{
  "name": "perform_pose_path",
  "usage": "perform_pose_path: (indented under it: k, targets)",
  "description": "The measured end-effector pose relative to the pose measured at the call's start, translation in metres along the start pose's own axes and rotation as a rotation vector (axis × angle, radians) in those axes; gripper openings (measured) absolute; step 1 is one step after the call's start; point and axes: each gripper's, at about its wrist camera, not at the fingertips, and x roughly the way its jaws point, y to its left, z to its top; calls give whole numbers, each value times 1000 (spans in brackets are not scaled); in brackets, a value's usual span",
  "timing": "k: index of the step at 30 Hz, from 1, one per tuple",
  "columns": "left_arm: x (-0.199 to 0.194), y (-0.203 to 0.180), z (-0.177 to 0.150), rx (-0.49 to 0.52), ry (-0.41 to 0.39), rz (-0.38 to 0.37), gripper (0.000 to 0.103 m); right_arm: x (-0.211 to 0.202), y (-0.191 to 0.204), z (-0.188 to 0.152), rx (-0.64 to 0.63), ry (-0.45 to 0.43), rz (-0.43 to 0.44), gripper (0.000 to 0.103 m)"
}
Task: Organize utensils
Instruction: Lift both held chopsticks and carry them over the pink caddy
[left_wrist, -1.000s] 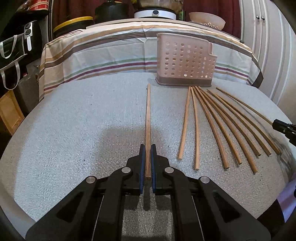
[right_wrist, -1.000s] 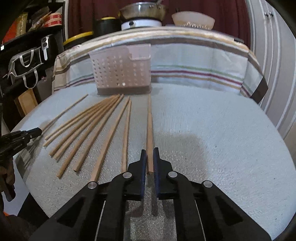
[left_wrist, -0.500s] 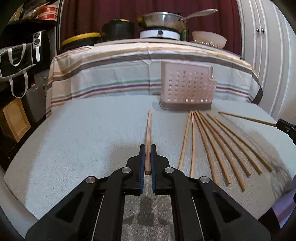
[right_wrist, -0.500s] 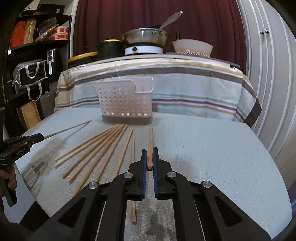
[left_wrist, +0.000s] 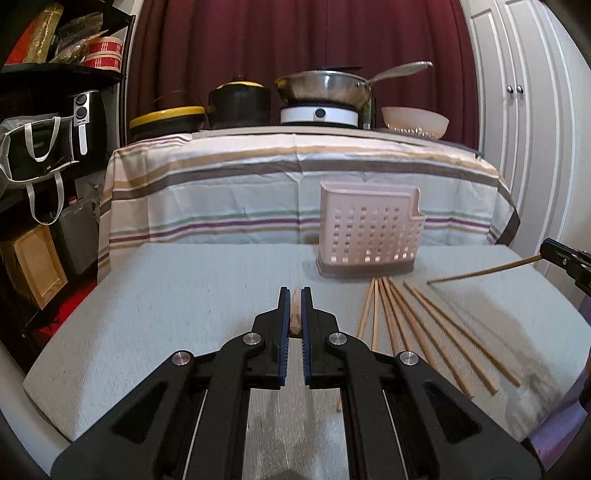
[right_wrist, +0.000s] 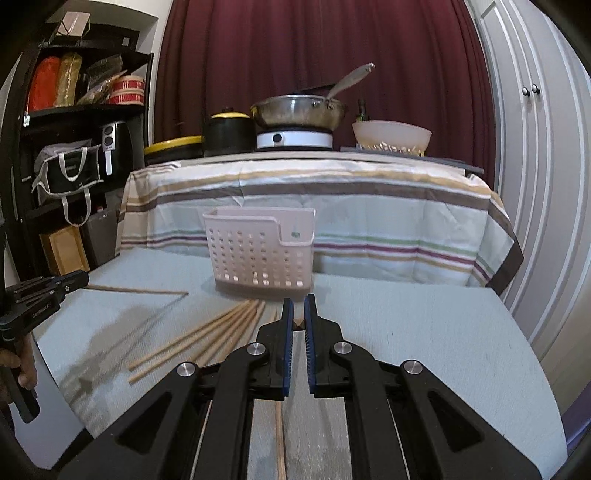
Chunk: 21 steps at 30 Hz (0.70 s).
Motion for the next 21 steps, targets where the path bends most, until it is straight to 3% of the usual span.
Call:
perform_pose_path:
  k: [21]
  targets:
    - [33,13,73,-29,-133,8,6,43,2,65,0,-104,23,7]
